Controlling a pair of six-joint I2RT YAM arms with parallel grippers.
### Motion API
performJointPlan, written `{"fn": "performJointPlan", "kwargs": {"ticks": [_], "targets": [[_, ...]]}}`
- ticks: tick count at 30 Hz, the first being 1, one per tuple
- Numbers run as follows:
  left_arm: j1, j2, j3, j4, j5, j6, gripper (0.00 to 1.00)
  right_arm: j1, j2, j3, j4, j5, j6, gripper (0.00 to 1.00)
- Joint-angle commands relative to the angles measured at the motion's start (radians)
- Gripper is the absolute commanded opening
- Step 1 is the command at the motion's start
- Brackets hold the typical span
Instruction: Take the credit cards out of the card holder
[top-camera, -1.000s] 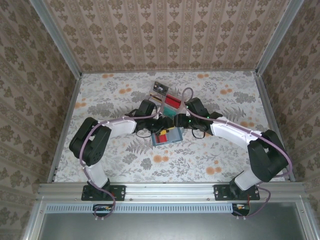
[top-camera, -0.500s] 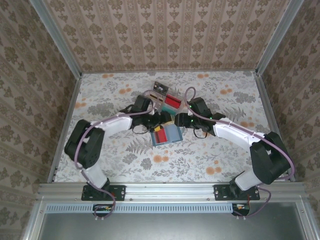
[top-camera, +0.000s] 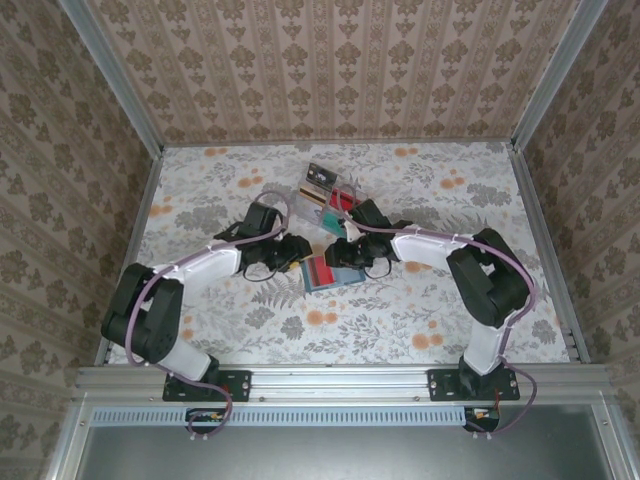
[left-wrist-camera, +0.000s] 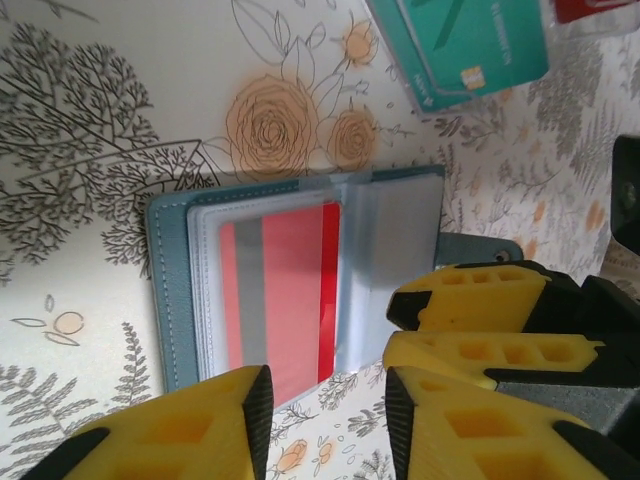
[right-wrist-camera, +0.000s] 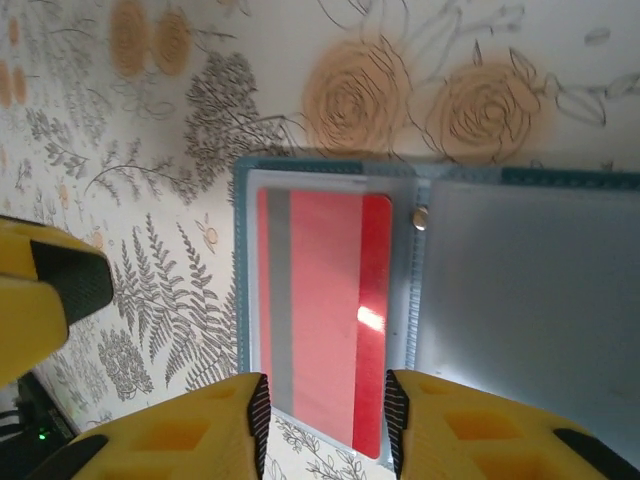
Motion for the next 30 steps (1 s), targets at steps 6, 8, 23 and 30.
{"fn": "performJointPlan", "kwargs": {"ticks": [6, 8, 23, 30], "targets": [[-0.036, 0.106, 0.012, 0.042, 0.0, -0.007, 0.31, -0.011, 0.054, 0.021, 0.002, -0.053, 0.069, 0.32], [-0.036, 0.122, 0.012, 0.044, -0.004, -0.006, 0.3, -0.011, 0.062, 0.027, -0.014, -0.035, 0.063, 0.31], [-0.042, 0.18, 0.015, 0.018, -0.026, 0.03, 0.23, -0.009, 0.107, 0.061, -0.048, -0.026, 0.032, 0.27], [-0.044, 0.184, -0.012, 0.009, -0.042, 0.042, 0.23, -0.008, 0.127, 0.063, -0.057, -0.04, 0.017, 0.27]]}}
